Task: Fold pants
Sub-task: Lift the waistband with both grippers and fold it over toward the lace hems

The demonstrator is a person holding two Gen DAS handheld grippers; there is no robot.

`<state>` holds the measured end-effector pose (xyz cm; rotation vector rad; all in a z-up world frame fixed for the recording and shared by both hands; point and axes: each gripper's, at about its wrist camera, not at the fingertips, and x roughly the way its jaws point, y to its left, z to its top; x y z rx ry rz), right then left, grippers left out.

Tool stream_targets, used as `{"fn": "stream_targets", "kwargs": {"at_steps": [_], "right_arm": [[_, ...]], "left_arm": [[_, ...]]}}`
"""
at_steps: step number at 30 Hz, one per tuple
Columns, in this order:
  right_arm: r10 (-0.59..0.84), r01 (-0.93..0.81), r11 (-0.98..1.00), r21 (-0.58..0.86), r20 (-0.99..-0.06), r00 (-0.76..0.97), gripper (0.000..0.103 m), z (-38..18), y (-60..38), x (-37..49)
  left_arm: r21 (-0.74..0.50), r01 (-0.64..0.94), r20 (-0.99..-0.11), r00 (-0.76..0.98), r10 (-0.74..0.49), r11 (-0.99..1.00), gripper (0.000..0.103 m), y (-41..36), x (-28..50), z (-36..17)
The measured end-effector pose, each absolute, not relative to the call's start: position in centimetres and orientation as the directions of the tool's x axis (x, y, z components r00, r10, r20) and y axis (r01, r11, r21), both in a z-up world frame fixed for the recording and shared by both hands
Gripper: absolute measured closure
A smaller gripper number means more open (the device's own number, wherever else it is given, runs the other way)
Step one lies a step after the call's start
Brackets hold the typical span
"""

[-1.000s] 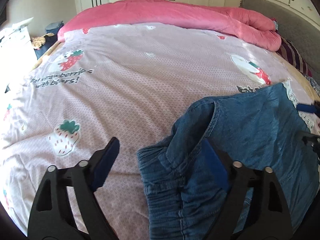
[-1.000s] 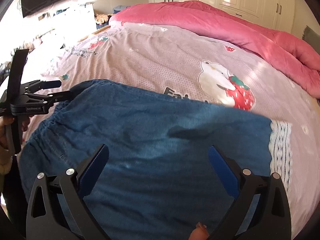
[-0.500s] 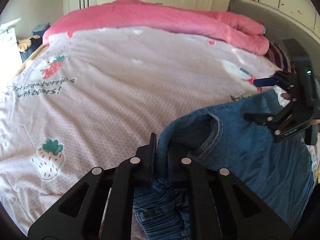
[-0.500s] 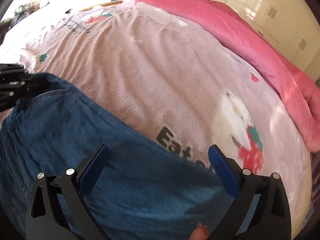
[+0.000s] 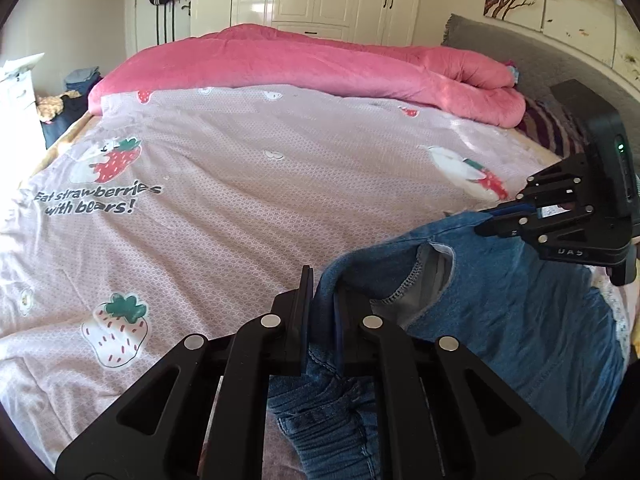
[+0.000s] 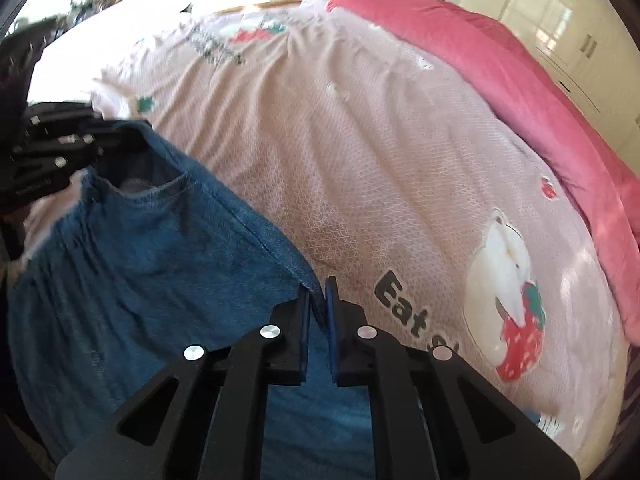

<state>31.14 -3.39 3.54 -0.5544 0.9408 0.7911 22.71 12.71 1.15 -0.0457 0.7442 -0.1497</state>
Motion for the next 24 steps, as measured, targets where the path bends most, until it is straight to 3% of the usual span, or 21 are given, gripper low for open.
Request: {"fn": "stream_targets", "kwargs": {"at_steps": [6,13,24], "right_arm": [[0.401,-0.768,0.635,-0.086,-0.813,0.423,0.097,7.4,-6.1,25.5],[0.468,-0.773,0.634,-0.025,-0.783,0.41,0.097,7.7,-8.8,16.4],[0.557,-0.801,0.595,0.062,-0.75,0.356,0.097,6.4,-8.6,7.0]], "left_arm": [[-0.038,0.202,-0.633,0.753,-0.18,0.979,0.098,11.5,19.3,3.2],[0.04,0.269,-0.58,0.791,-0.197,0.962,0.098,9.4,14.0,5.0],[0.037,0.216,-0.595,0.789,-0.153,0.976,0.097,9.7,5.0,4.1]]}}
